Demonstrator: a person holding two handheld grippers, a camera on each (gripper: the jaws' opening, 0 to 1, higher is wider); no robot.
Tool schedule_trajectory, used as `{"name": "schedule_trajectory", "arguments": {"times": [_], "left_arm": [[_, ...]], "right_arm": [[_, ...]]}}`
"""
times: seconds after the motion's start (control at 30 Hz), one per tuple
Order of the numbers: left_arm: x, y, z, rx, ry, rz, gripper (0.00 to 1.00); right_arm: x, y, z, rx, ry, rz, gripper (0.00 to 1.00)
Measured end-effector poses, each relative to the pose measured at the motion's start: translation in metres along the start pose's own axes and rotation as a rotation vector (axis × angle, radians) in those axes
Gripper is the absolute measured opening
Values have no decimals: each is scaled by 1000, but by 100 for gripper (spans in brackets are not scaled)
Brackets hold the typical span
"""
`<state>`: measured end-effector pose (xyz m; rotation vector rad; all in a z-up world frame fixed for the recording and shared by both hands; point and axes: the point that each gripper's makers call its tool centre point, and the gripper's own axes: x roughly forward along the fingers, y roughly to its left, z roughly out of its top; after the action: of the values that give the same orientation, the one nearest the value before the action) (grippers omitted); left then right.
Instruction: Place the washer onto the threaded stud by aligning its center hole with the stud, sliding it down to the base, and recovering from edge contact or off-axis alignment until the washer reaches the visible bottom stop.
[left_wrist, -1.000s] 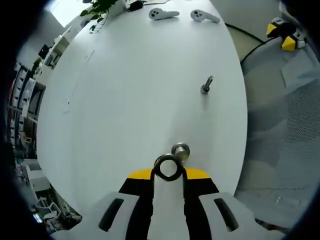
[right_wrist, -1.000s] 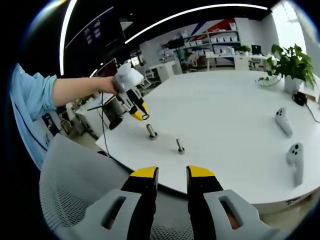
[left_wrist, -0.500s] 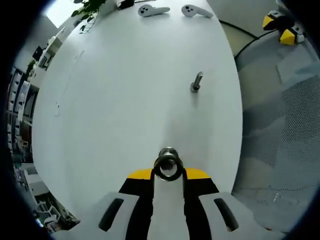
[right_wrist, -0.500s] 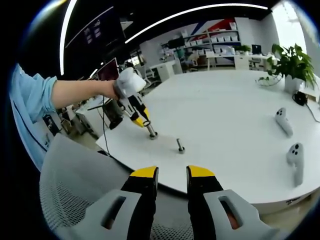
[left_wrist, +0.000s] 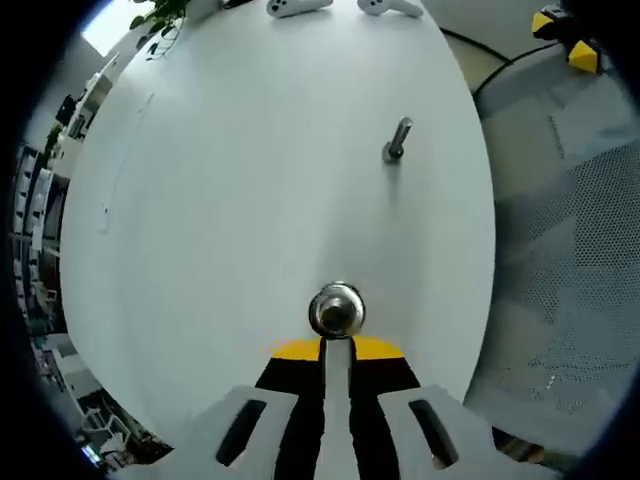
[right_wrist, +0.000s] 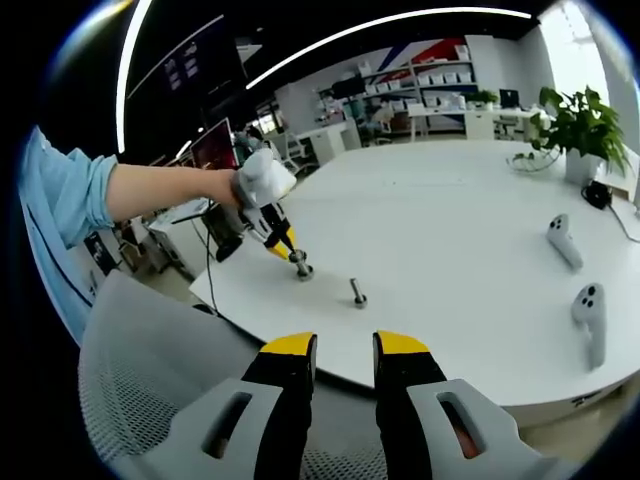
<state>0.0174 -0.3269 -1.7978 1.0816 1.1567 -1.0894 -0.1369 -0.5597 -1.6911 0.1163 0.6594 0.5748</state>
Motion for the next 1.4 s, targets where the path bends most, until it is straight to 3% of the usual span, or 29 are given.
{"name": "schedule_trajectory", "arguments": {"times": [0.03,0.07,0.1,0.3,0.7,0.93,1.03,1.1,1.4], "left_arm": [[-2,-7,-1,3,1,-45,0],[-2,-9,3,-52,-23,-54,0],[-1,-9,0,-53,-12,-61,0],[-5,-6,-2,-41,-6,-54,0],[-34,-10,-4,-94,-108,-14,0],[-78,-32,-10,-235,-266,3,0],[-104,-48,-21,-290,-336,20,0],[-116,-56,-30,-298,-350,35,0],[-174,-84,-57,-522,-569,126,0]], "right_arm": [[0,0,0,0,1,-1,25],[0,0,0,1,1,-2,25],[0,0,0,2,1,-3,25],[0,-2,-1,5,4,-10,25],[0,0,-1,-5,9,-1,25],[1,3,-1,-14,7,17,25],[1,4,-1,-17,9,22,25],[1,5,-2,-23,15,28,25],[1,5,-6,-22,41,30,25]]}}
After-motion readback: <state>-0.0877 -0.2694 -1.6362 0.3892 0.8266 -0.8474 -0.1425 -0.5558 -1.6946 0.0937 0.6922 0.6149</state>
